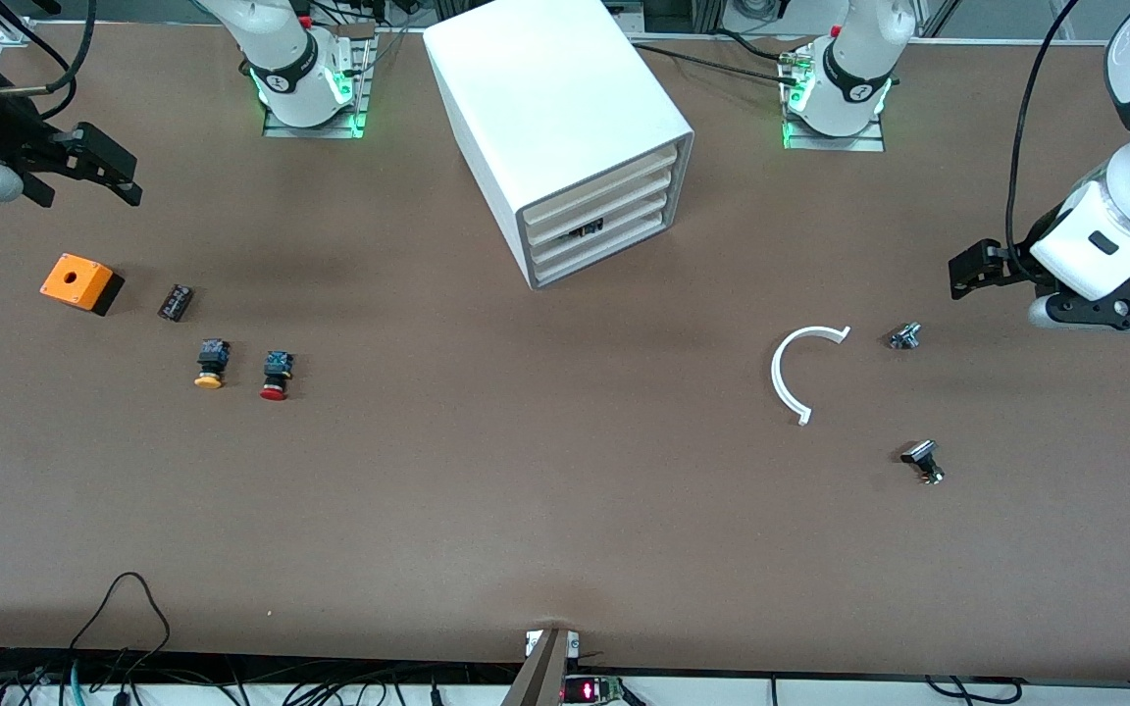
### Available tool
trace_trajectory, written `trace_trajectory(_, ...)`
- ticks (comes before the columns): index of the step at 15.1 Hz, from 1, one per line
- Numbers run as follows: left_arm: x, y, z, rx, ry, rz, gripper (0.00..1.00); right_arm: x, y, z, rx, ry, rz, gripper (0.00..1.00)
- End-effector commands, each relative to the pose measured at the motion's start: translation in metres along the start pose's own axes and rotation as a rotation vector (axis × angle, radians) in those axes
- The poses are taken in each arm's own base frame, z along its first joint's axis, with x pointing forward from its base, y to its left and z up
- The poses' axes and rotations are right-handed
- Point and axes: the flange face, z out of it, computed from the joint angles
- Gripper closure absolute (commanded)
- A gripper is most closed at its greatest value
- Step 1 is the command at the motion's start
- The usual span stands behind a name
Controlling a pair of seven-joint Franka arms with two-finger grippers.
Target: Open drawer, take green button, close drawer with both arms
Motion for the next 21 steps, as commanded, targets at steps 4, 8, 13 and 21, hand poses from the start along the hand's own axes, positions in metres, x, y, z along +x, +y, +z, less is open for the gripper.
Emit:
trace_trajectory(4, 0.012, 0.001, -0.007, 0.025, 0.016, 0.011, 0.0, 0.002, -0.001, -0.005, -0.013, -0.029, -0.001, 0.0)
trace_trajectory(8, 0.011, 0.007, -0.008, 0.023, 0.016, 0.021, 0.0, 0.013, 0.004, 0.016, -0.014, -0.073, -0.015, 0.0)
trace_trajectory(13, 0.011, 0.005, -0.006, 0.022, 0.007, 0.033, 0.0, 0.018, 0.004, 0.051, -0.012, -0.15, 0.001, 0.0)
trace_trajectory(21, 0.006, 0.024, 0.0, 0.008, -0.039, 0.064, 0.0, 0.06, -0.005, 0.131, 0.001, -0.204, 0.084, 0.0)
